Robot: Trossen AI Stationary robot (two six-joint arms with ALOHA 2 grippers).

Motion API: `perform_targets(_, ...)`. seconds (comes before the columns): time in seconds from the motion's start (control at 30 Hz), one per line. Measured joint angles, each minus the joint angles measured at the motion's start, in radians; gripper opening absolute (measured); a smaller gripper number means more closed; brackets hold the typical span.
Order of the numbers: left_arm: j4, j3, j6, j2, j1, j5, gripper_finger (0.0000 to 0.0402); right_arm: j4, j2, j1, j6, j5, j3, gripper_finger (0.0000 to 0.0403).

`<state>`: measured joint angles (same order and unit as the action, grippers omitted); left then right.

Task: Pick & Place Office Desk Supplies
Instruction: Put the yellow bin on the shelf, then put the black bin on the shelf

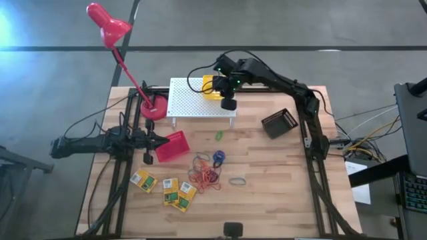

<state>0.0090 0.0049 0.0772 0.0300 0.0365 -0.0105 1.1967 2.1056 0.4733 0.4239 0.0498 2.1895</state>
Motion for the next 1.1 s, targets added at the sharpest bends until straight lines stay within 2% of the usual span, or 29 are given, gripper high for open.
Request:
perform_targets(0.37,0.000,0.000,0.000,0.000,0.000,0.000,0.0023,0.004,0.003,0.014,0.012,-0.026,-0.006,0.0035)
perform_targets(0.6,0.000,0.000,0.000,0.000,0.000,0.000,0.0023,0.000,0.003,0.014,0.029,-0.031,-0.006,0.0079)
perform_targets(0.7,0.000,0.000,0.000,0.000,0.000,0.000,0.0023,0.001,0.003,0.013,0.032,-0.090,-0.006,0.0102)
perform_targets(0.8,0.000,0.000,0.000,0.000,0.000,0.000,0.0023,0.008,-0.007,0.010,0.032,-0.104,-0.006,0.0121)
perform_targets(1.1,0.000,0.000,0.000,0.000,0.000,0.000,0.0023,0.167,-0.128,-0.072,-0.139,-0.097,-0.008,0.0139)
